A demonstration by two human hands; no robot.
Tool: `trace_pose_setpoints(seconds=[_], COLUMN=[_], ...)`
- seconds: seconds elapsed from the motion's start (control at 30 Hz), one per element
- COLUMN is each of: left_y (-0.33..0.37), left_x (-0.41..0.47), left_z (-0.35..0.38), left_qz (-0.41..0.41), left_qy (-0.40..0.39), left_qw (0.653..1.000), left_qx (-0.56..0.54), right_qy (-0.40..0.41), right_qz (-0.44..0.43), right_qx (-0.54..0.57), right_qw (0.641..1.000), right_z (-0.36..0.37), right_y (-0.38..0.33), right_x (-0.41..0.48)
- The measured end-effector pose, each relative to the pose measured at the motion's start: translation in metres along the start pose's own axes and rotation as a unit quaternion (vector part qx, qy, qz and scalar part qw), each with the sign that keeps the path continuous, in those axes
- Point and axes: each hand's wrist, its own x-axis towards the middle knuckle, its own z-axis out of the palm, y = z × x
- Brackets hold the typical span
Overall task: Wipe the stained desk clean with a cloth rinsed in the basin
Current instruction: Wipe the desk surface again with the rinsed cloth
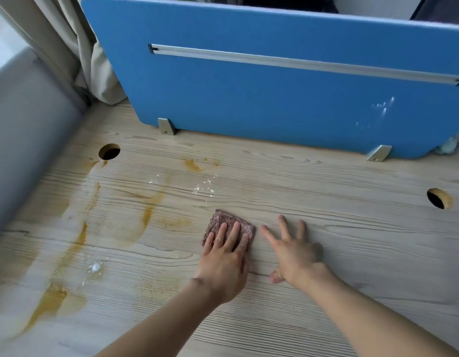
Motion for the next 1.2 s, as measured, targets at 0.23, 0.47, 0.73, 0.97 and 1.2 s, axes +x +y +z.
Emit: trace_pose_setpoints(seconds=[0.23,0.47,0.73,0.97,1.2], left_y=[0.026,0.023,0.026,0.04,0.041], left_x=[0.01,0.029,0.03,0.031,0.051], left_z=[0.004,-0.004,-0.007,-0.002,-0.014], left_qz=[-0.078,-0.113,-0.106,-0.104,-0.14], left_qy=[0.016,0.033,0.018,0.017,0.017], left_qw=[0.996,0.992,0.993,0.994,0.988], left_qx=[-0.048,-0.054,-0.051,-0.038,-0.067], right_qy=[-0.007,-0.016,-0.012,0.041,0.047], right_qz=[0.0,-0.01,-0.025,-0.027,-0.031], right_qx=[0.02,0.008,0.012,0.051,0.029], right_qw=[1.0,1.0,1.0,0.997,0.998], right_z=[-0.028,-0.031,-0.027,-0.02,-0.039], right_y=[0.032,0.031,0.032,0.037,0.057], right_x=[0.029,0.028,0.033,0.033,0.044])
